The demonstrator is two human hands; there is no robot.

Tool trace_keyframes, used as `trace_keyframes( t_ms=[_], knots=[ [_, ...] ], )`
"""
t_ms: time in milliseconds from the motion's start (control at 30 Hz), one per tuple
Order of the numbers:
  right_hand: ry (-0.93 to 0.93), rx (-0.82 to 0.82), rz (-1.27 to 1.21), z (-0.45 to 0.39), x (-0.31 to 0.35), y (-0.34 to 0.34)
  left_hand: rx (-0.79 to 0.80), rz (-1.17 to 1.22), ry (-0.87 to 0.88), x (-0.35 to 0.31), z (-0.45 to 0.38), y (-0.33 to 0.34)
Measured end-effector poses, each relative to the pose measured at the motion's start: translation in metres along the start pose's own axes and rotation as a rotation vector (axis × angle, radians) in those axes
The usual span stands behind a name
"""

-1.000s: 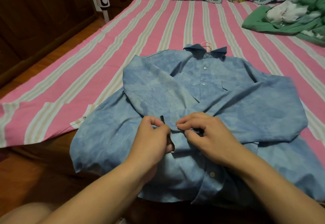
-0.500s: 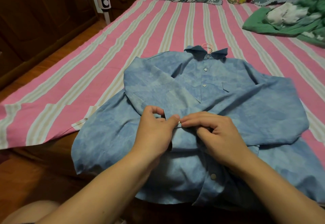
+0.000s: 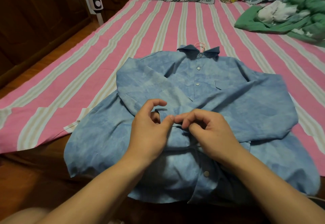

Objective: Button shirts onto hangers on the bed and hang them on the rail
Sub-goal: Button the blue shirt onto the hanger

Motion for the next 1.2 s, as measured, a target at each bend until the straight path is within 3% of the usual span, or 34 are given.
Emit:
trace_keyframes(
  t_ms=[200,333,433,533,633,800,900,1000,1100,1200],
  knots=[
    [0.012,0.018,0.113,0.000,0.002,0.000,0.064,-0.130,-0.036,0.006,-0.008,0.001],
    [-0.012,-0.207,0.468,-0.005,0.013,-0.049,0.104,-0.459,0.065,-0.013,-0.012,-0.014],
    [0.253,-0.311,0.643,0.006,-0.004,-0.113,0.043,-0.784,0.152,-0.031,-0.014,-0.046],
    [0.532,-0.269,0.847,0.046,-0.026,-0.168,0.040,-1.042,-0.021,-0.007,-0.027,-0.095],
    [0.639,-0.318,1.030,0.107,-0.031,-0.200,0.050,-1.170,-0.221,0.020,-0.015,-0.136],
    [0.888,-0.349,0.907,0.185,-0.064,-0.200,-0.080,-1.062,-0.411,0.042,0.023,-0.177],
    [0.906,-0.431,0.802,0.196,-0.066,-0.194,-0.142,-0.934,-0.510,0.045,0.039,-0.186],
    [0.887,-0.433,0.810,0.198,-0.064,-0.180,-0.110,-0.983,-0.574,0.048,0.048,-0.178],
    [0.799,-0.401,0.859,0.189,-0.049,-0.165,0.018,-0.947,-0.417,0.025,0.048,-0.141],
    [0.669,-0.501,0.522,0.169,-0.026,-0.156,0.203,-0.652,-0.226,-0.009,0.061,-0.078]
  ],
)
Point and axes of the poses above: each hand's wrist, its own z-axis away from the middle knuckle, its own y-axis out of the palm, x = y × z, the point moved 10 cm from there along -z, towards the middle knuckle, and after that the axes turned 4 degrees about z, right-handed, at the moved point
